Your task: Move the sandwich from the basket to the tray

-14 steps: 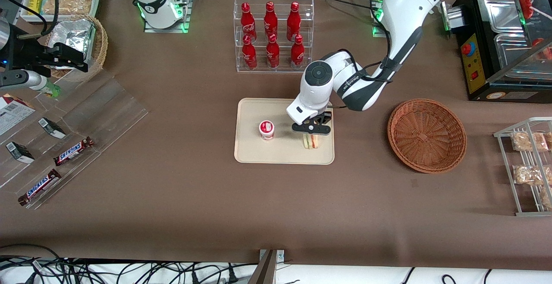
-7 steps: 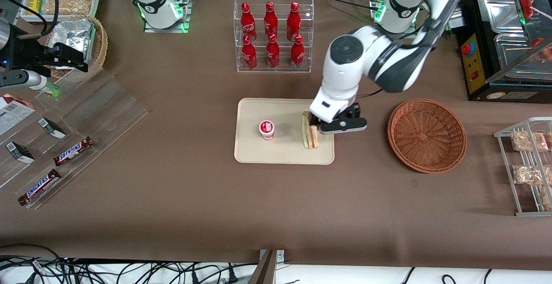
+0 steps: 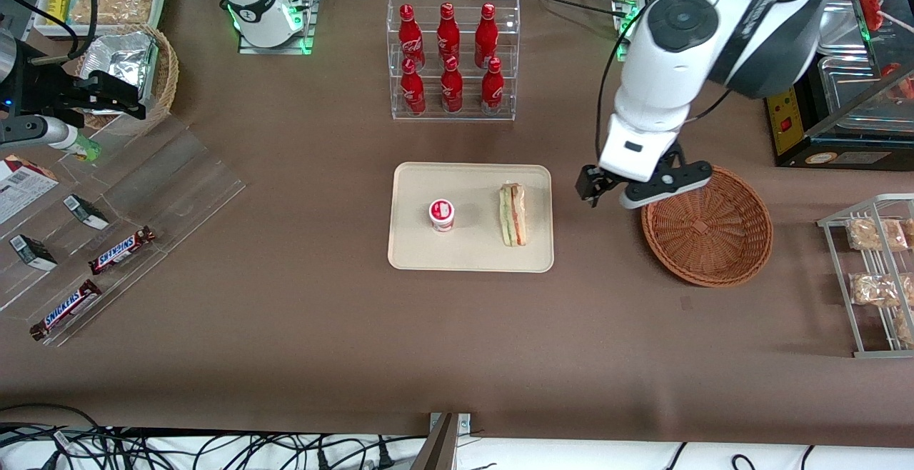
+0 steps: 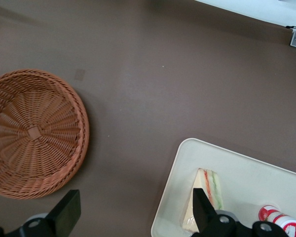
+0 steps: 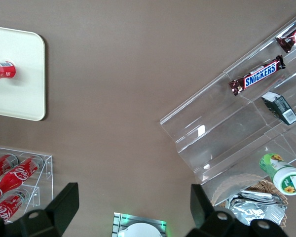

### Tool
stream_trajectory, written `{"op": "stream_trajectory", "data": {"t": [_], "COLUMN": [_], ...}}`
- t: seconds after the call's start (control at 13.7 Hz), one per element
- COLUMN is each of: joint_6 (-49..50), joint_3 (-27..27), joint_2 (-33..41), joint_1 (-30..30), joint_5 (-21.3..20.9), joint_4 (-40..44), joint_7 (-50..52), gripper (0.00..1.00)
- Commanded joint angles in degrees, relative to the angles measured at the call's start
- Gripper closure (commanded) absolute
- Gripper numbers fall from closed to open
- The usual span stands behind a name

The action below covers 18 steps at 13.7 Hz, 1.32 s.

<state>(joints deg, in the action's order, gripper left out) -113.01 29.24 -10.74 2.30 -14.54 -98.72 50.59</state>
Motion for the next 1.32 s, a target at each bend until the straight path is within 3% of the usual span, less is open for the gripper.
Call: {"op": "stream_trajectory", "data": {"t": [0.0,0.37,0.88,1.24], "joint_6": [6.5,16.1,24.2,24.9], "joint_3": [-0.1,-1.5,-17.5,-18.3], "joint_2": [3.1,3.2,8.1,8.4], "joint_1": [3.2,10.1,5.2,4.3], "joint_5": [4.7,10.0,15.0,14.4], "joint_4": [1.2,7.5,9.1,10.1], "joint_7": [-8.7,-25.8,-50.4,-53.1], "gripper": [0.0,0.0,0.0,0.0]}}
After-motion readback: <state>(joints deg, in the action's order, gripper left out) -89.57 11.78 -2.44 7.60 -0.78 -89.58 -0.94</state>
